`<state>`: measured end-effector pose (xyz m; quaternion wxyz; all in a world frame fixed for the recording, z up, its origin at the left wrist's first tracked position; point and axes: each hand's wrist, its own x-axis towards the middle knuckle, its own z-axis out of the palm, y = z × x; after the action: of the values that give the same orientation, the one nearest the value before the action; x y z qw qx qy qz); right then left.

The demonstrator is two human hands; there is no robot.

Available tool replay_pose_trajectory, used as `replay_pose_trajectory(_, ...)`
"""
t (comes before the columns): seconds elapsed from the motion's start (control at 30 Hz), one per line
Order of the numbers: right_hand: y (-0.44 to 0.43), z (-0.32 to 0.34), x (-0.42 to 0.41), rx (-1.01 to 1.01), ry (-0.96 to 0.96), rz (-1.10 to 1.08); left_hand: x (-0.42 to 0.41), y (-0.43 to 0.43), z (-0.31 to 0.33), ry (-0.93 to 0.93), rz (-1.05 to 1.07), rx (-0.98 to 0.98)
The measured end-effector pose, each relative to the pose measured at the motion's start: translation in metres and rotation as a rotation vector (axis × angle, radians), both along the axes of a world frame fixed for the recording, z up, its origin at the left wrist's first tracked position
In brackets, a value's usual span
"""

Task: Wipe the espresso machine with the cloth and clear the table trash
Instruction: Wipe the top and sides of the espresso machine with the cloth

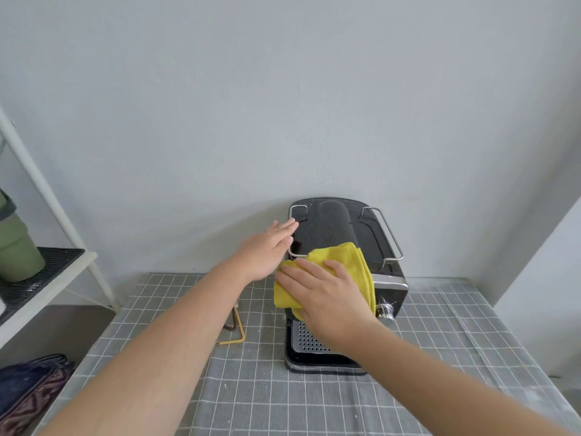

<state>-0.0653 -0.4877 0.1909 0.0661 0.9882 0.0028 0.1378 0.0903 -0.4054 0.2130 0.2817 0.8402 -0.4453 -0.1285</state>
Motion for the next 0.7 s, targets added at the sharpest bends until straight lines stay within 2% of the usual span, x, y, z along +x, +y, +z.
replay_pose_trajectory(0.1,-0.021,0.002,-0.019,0.077,-0.036,-0.045,0.001,0.001,0.004,-0.115,-0.005,0.11)
replay_pose_trajectory(0.2,-0.04,0.003,-0.041,0.102,-0.085,-0.083,0.0,0.001,0.005,-0.152,-0.002,0.138)
replay_pose_trajectory(0.5,-0.013,0.0,-0.008,-0.046,-0.032,-0.074,0.001,0.0,0.002,-0.136,0.022,0.133)
replay_pose_trajectory(0.7,-0.048,0.003,-0.048,0.192,-0.207,-0.215,-0.003,-0.002,0.003,-0.15,0.03,0.12)
